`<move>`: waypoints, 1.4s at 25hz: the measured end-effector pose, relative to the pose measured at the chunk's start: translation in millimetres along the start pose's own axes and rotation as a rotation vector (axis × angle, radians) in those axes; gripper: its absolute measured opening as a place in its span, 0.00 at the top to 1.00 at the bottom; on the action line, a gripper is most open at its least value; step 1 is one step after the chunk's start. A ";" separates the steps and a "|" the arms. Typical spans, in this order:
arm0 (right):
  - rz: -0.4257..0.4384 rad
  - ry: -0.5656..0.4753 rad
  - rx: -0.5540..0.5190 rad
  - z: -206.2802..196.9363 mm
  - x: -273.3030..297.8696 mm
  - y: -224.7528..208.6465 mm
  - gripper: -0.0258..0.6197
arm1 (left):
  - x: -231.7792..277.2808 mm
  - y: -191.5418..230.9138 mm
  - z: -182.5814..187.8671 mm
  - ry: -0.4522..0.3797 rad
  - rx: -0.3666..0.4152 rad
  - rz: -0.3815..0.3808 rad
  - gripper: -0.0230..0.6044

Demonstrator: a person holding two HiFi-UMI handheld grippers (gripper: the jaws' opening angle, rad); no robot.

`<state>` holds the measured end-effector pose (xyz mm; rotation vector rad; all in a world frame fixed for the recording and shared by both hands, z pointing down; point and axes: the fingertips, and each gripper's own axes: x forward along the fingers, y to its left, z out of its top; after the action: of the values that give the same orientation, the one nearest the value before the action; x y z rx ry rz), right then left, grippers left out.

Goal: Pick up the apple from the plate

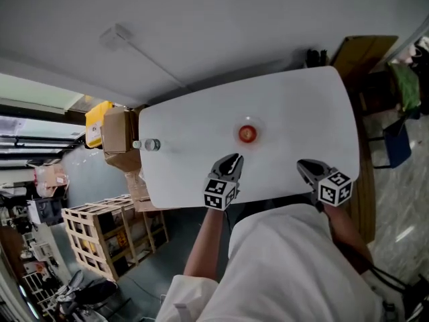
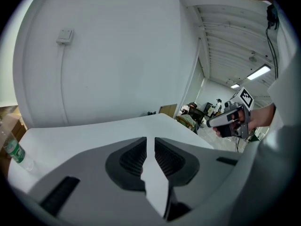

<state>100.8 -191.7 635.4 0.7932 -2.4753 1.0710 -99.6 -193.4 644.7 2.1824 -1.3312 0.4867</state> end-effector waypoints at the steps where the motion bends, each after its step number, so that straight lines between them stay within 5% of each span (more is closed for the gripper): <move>1: 0.007 0.007 0.002 -0.6 1.0 -2.8 0.90 | 4.4 0.6 0.7 0.005 0.002 0.006 0.87; 35: 0.017 0.106 0.070 -8.7 -2.4 -66.8 0.90 | 155.2 68.2 -81.8 0.332 -0.013 0.209 0.37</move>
<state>143.9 -221.9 677.4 0.7172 -2.3716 1.1797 -93.2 -277.8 812.9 1.8584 -1.3728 0.8759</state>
